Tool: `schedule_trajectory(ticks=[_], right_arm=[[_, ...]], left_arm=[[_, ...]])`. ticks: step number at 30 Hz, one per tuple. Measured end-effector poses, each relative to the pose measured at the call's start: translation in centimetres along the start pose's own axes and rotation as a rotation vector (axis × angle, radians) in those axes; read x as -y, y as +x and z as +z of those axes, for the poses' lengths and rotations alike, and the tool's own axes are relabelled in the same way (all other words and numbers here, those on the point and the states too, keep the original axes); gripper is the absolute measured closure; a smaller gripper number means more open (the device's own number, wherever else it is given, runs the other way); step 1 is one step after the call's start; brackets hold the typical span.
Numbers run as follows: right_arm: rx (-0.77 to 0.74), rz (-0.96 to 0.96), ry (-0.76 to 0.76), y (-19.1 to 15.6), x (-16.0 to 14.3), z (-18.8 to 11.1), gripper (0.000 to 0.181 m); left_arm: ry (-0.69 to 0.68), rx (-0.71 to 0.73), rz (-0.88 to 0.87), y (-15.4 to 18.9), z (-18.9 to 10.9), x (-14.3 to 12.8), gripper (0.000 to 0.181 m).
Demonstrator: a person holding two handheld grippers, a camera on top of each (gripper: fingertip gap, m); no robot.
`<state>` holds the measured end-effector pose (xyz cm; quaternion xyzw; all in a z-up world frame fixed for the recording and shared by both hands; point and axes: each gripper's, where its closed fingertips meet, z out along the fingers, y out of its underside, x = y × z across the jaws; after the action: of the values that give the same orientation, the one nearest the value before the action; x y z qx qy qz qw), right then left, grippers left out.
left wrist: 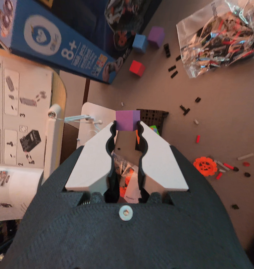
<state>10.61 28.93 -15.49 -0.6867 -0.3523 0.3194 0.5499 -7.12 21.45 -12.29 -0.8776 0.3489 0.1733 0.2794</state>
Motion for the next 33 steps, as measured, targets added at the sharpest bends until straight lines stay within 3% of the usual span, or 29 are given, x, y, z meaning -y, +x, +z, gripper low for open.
schedule_trajectory(ticks=[8, 13, 15, 19, 27, 30, 33], right_arm=[[-0.001, -0.002, -0.012, 0.0, -0.3, 0.1, 0.148], [-0.001, 0.003, -0.009, 0.1, -0.2, 0.1, 0.148], [-0.001, 0.002, -0.008, 0.1, -0.2, 0.1, 0.148], [0.001, 0.001, -0.011, 0.0, -0.3, 0.1, 0.148], [0.015, -0.104, -0.088, -1.5, -1.4, 1.7, 0.146], [0.067, -0.122, -0.126, -3.0, -1.4, 3.3, 0.145], [0.080, -0.266, -0.227, -4.3, -1.9, 5.9, 0.142]], left_arm=[[-0.069, -0.088, -0.018, 1.3, 0.8, -3.3, 0.154], [-0.095, -0.099, -0.026, 1.5, 1.7, -3.8, 0.153], [-0.087, -0.104, -0.037, 1.3, 1.5, -3.8, 0.143], [-0.004, -0.068, -0.070, 0.8, -0.2, -2.9, 0.137], [0.269, 0.160, -0.218, -1.1, -3.1, -3.2, 0.142], [0.377, 0.223, -0.256, -1.4, -3.5, -3.8, 0.143], [0.482, 0.277, -0.318, -2.0, -3.4, -4.2, 0.145]])
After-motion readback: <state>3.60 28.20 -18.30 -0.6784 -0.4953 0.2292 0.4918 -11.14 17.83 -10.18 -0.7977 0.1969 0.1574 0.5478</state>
